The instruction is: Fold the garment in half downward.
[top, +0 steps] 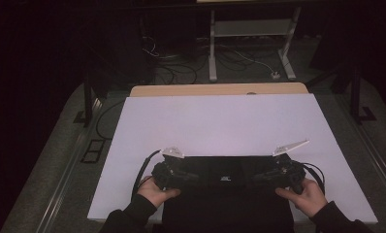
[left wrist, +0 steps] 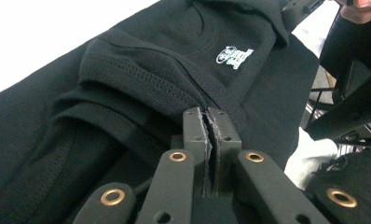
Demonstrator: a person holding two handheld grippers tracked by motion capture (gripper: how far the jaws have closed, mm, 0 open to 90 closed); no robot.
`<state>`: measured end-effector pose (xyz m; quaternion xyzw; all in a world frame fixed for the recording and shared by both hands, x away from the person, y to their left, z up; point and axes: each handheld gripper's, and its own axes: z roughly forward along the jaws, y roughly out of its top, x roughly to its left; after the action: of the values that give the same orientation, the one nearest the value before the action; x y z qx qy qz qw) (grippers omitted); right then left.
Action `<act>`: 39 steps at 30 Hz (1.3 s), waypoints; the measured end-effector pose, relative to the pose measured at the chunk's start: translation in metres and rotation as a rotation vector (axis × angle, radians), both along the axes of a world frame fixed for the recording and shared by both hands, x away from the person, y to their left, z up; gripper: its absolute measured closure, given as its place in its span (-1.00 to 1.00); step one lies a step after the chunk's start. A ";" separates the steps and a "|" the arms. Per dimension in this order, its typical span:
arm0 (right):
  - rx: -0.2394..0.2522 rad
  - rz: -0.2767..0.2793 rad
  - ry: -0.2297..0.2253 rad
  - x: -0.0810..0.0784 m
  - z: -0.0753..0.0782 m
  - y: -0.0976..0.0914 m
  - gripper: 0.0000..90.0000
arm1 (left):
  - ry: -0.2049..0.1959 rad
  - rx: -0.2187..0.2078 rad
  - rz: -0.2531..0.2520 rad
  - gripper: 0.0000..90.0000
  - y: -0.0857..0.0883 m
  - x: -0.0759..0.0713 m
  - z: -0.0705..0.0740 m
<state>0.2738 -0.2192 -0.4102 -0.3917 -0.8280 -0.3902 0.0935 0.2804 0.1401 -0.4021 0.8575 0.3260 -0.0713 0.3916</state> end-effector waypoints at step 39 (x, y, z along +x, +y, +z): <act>-0.074 0.093 0.074 -0.035 -0.015 0.008 0.84 | 0.063 0.090 -0.076 0.89 -0.005 -0.033 -0.020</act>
<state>0.2383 -0.2113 -0.4250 -0.3701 -0.8552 -0.3398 0.1275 0.2478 0.1352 -0.4222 0.8833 0.3084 -0.0983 0.3393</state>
